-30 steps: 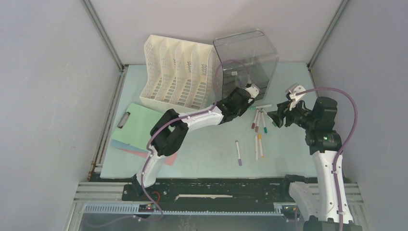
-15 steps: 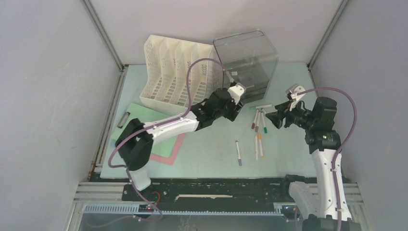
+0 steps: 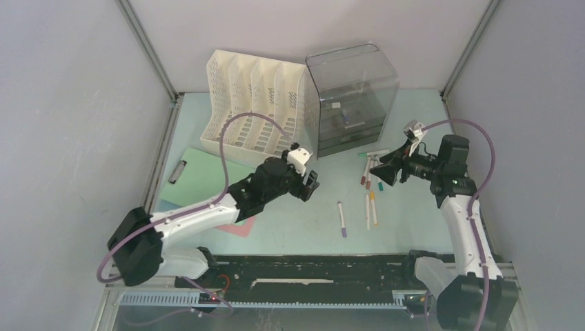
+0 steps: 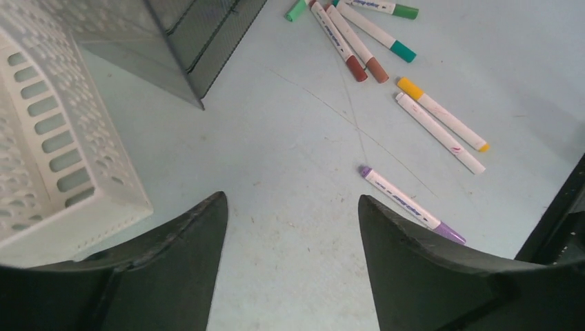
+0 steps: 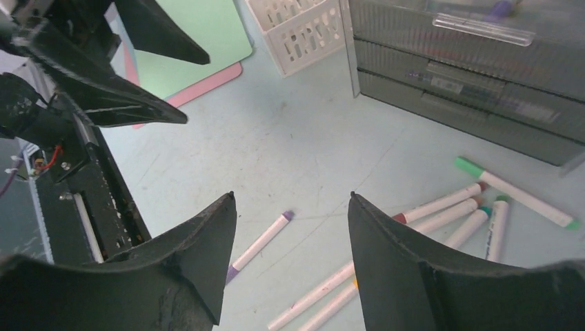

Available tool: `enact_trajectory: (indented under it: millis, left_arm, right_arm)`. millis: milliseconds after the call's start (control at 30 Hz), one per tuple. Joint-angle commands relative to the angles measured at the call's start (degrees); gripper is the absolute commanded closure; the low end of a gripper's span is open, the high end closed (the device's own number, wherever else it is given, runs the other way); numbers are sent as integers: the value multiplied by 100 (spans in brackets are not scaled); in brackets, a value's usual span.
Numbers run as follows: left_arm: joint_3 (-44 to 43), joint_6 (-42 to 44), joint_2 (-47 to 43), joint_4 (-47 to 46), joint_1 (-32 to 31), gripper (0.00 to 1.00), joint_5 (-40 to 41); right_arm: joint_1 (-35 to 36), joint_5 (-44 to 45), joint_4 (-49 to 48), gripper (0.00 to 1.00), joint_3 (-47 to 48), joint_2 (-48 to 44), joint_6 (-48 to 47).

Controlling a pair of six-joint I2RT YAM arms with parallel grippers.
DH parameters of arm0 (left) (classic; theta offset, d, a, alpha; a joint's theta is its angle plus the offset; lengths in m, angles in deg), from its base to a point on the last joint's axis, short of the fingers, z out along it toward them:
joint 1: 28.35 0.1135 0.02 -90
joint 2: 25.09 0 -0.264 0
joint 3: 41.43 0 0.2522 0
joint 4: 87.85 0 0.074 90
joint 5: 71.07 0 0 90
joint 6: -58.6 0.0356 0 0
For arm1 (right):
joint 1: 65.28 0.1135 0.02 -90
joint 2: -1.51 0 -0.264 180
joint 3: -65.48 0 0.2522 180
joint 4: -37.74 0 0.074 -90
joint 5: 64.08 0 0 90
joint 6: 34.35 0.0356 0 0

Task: Organize the desk
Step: Close the drawer in the storage box, then open the drawer in the storage box.

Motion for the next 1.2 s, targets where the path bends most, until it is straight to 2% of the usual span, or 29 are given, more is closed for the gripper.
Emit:
enact_trajectory:
  millis: [0,67,300,533,800,1000,1167]
  left_arm:
    - [641,-344,-818,-626,-7,20,362]
    - [944,-454,-1120,-719,-7,16,594]
    - [1882,-819,-2056,-1018,13,1,984]
    - [2511,-1262,-2757,-1273,33,0,1239]
    - [2971,-1548,-3379,-1312,41,0,1300]
    - [3150,-1637,-3661,-1281,38,0,1456]
    - [3163,-1567,-3772,-1257,45,0,1581]
  right_arm:
    - [-34,-466,-521,30,-6,385,366]
    - [-30,-646,-715,24,-3,648,559]
    - [181,-651,-1599,21,5,1573,1719]
    - [476,-261,-2990,21,62,2608,3458]
    - [428,-72,-3856,22,247,4244,5127]
    - [431,680,-5159,24,251,4690,6223]
    - [552,1368,-5291,30,410,4973,6787]
